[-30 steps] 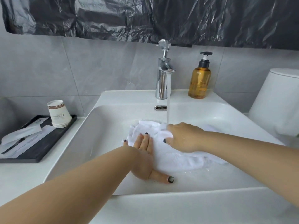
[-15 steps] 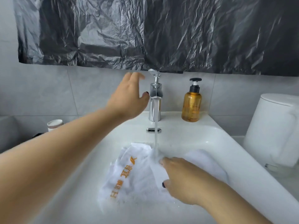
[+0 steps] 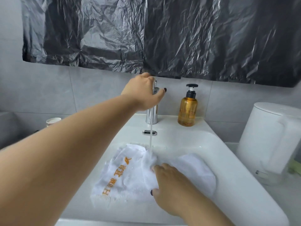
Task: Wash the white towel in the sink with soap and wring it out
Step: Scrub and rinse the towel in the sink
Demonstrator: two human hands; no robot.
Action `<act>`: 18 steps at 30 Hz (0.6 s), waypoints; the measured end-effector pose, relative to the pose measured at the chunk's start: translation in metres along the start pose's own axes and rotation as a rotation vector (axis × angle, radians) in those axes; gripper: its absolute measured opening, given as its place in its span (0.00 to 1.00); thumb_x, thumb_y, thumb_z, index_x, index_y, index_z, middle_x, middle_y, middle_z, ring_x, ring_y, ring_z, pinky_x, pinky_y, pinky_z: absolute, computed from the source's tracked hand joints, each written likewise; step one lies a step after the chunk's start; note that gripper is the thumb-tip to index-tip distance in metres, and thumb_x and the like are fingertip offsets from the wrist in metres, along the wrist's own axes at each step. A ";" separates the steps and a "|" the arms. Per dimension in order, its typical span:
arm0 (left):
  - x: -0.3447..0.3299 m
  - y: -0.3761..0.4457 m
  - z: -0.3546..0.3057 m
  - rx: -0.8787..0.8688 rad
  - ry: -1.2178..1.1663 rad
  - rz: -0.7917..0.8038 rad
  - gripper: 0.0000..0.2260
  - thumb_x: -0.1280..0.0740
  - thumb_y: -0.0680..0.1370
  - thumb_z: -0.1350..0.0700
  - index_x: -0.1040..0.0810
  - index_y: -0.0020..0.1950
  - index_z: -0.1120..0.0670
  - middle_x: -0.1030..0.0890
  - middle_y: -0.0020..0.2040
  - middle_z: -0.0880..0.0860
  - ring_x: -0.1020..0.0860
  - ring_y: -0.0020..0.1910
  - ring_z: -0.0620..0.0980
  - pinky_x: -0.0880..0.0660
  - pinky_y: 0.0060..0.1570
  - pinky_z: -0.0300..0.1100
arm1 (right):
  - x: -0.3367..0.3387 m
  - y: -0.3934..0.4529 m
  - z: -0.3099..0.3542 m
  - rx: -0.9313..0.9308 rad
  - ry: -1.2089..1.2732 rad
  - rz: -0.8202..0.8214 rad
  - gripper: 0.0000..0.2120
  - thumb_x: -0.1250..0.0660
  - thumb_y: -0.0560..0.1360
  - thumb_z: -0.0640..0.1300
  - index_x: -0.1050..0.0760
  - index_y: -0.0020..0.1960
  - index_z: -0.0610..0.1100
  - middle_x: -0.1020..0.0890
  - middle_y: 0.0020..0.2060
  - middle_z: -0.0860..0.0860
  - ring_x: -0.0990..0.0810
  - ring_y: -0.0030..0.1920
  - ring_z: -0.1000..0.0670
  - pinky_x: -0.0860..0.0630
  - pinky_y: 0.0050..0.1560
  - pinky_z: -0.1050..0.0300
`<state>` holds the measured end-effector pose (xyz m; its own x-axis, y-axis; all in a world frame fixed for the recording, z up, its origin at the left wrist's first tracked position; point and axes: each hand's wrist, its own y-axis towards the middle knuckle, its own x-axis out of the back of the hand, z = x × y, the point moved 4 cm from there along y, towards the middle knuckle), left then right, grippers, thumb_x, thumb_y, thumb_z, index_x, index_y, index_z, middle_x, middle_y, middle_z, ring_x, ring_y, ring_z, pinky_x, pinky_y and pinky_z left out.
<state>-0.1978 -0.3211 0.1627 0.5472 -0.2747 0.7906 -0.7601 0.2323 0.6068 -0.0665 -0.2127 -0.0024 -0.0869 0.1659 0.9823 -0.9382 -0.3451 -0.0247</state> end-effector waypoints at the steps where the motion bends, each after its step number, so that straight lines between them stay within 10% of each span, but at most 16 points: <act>1: -0.003 -0.005 0.000 -0.004 -0.003 0.034 0.37 0.48 0.73 0.34 0.26 0.68 0.60 0.25 0.67 0.58 0.27 0.67 0.59 0.28 0.64 0.52 | 0.000 0.001 -0.001 -0.013 0.016 -0.003 0.20 0.40 0.80 0.47 0.37 0.70 0.45 0.31 0.66 0.48 0.33 0.68 0.46 0.33 0.66 0.53; 9: -0.013 -0.088 0.001 0.219 -0.398 0.312 0.37 0.45 0.83 0.40 0.61 0.82 0.56 0.55 0.82 0.55 0.52 0.81 0.53 0.53 0.78 0.49 | 0.001 0.005 -0.018 -0.211 -0.015 0.038 0.25 0.35 0.76 0.55 0.39 0.69 0.49 0.35 0.64 0.48 0.36 0.67 0.44 0.31 0.60 0.48; 14: -0.069 -0.188 0.034 0.209 -0.183 0.826 0.26 0.46 0.83 0.40 0.36 0.76 0.53 0.32 0.74 0.55 0.32 0.72 0.56 0.36 0.69 0.46 | 0.006 0.014 -0.034 -0.298 0.265 -0.165 0.06 0.43 0.80 0.47 0.32 0.46 0.47 0.22 0.51 0.47 0.25 0.50 0.43 0.27 0.47 0.53; 18: -0.066 -0.209 0.035 0.112 0.029 0.921 0.19 0.44 0.83 0.43 0.26 0.67 0.52 0.24 0.66 0.55 0.25 0.64 0.56 0.29 0.63 0.47 | 0.025 0.009 -0.049 -0.471 0.503 -0.415 0.14 0.43 0.82 0.49 0.27 0.55 0.38 0.22 0.57 0.40 0.25 0.58 0.38 0.31 0.50 0.52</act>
<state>-0.0871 -0.3841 -0.0195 -0.2817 -0.0025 0.9595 -0.9279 0.2554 -0.2718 -0.0935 -0.1667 0.0133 0.2650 0.6300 0.7300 -0.9600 0.2436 0.1383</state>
